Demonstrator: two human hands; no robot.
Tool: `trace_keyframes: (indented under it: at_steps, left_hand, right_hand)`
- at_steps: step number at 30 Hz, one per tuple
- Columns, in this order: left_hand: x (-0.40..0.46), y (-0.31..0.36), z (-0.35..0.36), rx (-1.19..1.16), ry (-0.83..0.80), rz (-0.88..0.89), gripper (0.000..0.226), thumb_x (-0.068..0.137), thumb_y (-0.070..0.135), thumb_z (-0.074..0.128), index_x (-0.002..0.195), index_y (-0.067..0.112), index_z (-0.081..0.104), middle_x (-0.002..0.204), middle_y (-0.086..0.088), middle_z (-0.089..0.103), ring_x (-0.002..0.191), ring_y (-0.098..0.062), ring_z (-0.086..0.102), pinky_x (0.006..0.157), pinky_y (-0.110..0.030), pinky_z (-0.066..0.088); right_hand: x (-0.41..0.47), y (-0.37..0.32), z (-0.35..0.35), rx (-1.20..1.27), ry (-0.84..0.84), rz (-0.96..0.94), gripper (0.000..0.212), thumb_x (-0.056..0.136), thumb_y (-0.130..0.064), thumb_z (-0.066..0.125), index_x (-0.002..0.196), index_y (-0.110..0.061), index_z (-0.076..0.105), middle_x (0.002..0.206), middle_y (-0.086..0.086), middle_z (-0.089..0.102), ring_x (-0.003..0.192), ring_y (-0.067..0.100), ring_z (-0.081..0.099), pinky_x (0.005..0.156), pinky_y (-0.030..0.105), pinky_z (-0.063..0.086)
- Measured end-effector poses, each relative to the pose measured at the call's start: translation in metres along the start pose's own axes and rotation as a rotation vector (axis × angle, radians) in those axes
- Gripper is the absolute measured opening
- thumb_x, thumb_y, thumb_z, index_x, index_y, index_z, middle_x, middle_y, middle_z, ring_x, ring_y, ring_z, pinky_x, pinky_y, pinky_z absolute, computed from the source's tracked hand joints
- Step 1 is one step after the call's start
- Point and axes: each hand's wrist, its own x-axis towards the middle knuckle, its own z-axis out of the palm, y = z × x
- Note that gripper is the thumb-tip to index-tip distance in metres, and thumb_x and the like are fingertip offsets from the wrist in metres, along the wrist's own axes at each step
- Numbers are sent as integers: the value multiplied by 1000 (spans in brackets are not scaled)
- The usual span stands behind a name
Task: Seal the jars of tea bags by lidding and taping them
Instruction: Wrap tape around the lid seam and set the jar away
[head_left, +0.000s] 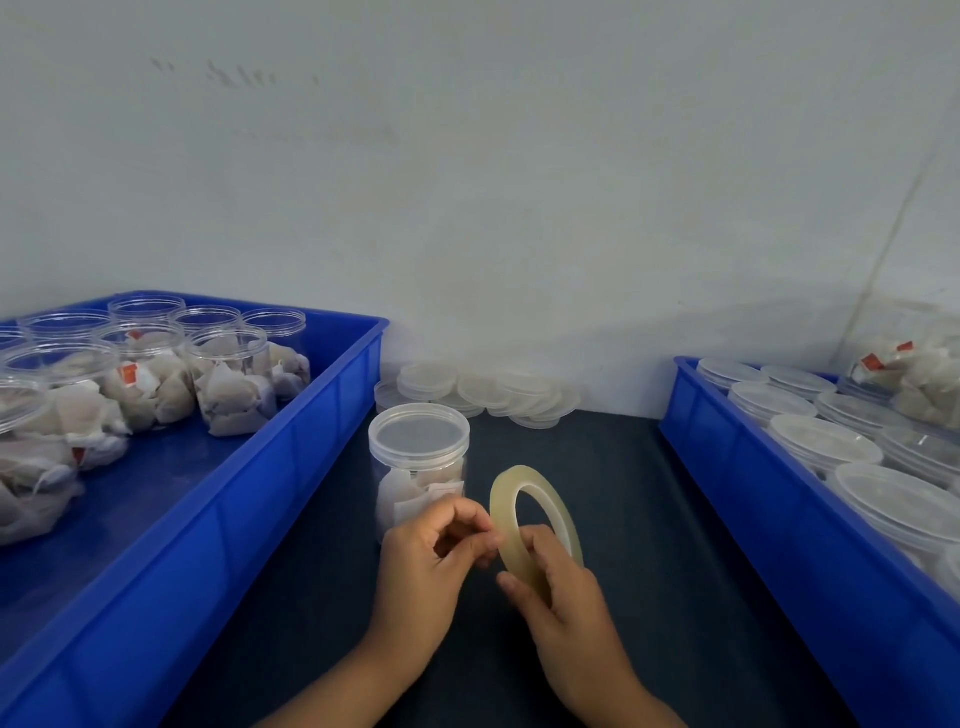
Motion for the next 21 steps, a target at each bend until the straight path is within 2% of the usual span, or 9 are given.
trace_keyframes:
  at_steps: [4,7,12,16,21]
  left_hand:
    - [-2,2,4,50,-3,22,16,79,1,74,78,16,68,76,12,69,73,-8,68,67,-14,53]
    - [-3,3,6,-97,42,-123,17,77,1,75,85,15,67,81,9,71,77,-8,69,69,-14,53]
    - [0,2,2,-201,15,-222,9,84,0,67,85,8,69,76,2,74,70,-13,71,64,-17,55]
    - [2,0,-1,-200,-22,-226,8,86,-4,64,83,3,67,72,-3,72,65,-14,69,61,-19,55]
    - [1,-3,-2,-99,-112,-196,13,92,-1,57,85,9,62,73,2,69,68,-10,67,64,-19,54]
  right_hand:
    - [1,0,0,-19,5,1,18,94,-15,59,94,-32,52,83,-4,57,68,16,53,59,23,41]
    - [1,0,0,10,32,11,13,95,-16,59,97,-29,54,84,-1,59,68,14,53,59,20,41]
    - [-1,-1,2,2,5,19,16,94,-15,59,104,-27,56,94,-13,66,87,5,63,75,22,51]
    - [-2,1,2,-96,9,18,13,94,-21,59,103,-30,54,86,-5,61,80,12,57,71,31,51]
    - [-3,-2,1,-112,-4,2,17,94,-18,59,103,-31,54,87,-9,63,83,11,59,74,30,51]
